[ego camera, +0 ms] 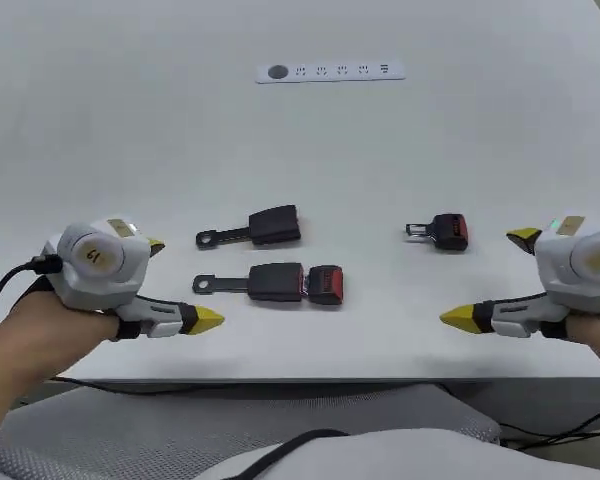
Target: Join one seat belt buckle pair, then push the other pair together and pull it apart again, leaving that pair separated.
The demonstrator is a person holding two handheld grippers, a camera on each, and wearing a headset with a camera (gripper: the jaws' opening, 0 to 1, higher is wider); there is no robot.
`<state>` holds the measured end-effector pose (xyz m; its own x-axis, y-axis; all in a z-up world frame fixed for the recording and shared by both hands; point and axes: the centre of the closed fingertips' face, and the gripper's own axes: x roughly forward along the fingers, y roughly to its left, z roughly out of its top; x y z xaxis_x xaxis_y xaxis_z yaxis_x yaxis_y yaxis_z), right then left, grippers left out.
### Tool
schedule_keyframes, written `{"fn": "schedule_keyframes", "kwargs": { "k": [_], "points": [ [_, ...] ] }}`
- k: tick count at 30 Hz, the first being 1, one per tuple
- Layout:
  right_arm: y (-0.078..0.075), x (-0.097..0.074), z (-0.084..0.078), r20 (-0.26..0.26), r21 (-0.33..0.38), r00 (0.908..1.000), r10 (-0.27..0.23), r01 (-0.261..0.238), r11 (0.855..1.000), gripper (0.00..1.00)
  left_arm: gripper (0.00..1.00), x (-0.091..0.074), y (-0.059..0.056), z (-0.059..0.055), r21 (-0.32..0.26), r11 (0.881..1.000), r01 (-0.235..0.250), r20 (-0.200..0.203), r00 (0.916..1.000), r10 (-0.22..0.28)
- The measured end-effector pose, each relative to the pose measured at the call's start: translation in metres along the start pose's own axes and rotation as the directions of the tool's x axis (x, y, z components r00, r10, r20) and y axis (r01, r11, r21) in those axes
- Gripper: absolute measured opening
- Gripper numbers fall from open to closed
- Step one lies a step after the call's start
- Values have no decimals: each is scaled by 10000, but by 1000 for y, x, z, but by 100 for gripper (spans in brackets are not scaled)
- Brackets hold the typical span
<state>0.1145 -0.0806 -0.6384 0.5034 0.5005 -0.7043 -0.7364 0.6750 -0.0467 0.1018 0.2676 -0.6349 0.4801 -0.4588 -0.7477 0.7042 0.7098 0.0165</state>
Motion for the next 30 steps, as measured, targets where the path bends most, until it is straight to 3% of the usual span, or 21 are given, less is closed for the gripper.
{"fn": "schedule_keyframes", "kwargs": {
  "k": [5,9,13,15,19,23,30],
  "points": [
    [-4,-3,-1,149,262,9997,-178,174,9995,100,98,-5,4,-12,-62,9996,-263,31,9996,263],
    [-11,-5,1,270,468,9989,-388,376,9982,100,100,-10,8,-10,-315,9985,-445,325,9984,455],
    [-6,-6,5,355,613,9985,-422,400,9973,100,100,-11,6,-12,-381,9983,-450,232,9987,460],
    [2,-6,7,376,595,9986,-375,352,9976,100,100,-13,4,-14,-147,9986,-502,91,9987,503],
    [9,-4,8,403,526,9987,-304,282,9982,100,100,-17,5,-13,-463,9973,-562,283,9979,575],
    [9,-9,18,804,403,9946,-651,620,9973,99,100,-17,5,-13,-698,9954,-650,377,9970,678],
    [12,-6,17,873,465,9947,-550,511,9976,99,100,-18,2,-9,-697,9951,-696,620,9953,739]
  ]
}}
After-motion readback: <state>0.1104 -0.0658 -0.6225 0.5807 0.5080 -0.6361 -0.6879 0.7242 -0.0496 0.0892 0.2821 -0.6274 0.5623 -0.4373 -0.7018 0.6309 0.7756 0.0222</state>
